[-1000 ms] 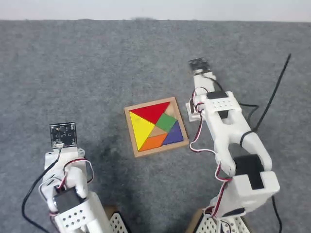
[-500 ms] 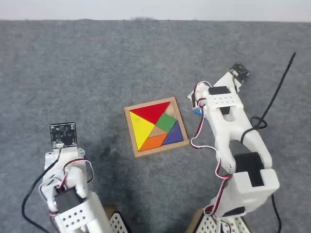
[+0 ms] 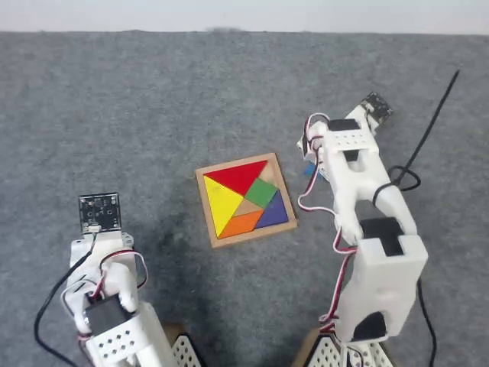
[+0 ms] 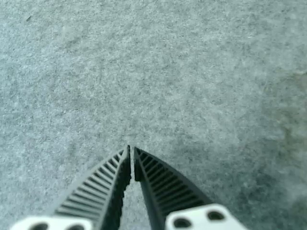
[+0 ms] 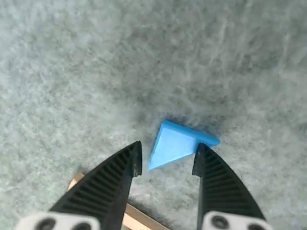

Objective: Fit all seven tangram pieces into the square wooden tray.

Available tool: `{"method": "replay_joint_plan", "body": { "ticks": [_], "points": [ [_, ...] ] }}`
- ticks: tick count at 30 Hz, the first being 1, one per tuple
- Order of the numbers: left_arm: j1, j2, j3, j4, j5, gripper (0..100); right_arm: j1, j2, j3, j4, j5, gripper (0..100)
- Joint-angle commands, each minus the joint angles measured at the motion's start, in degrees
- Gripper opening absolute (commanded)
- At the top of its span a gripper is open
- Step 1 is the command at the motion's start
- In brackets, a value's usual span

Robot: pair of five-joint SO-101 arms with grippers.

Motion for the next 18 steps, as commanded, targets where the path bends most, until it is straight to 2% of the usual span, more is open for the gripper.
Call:
{"method": "replay_joint_plan", "body": {
  "ticks": [1, 18],
  "points": [
    [0.0, -0.9, -0.5, 0.2, -0.6, 2, 2.2, 2.2, -0.9, 2.3, -1.1, 18.7],
    [0.0, -0.9, -0.5, 0.2, -0.6, 2, 2.9, 2.2, -0.2, 8.4, 3.3, 18.6]
  ]
}}
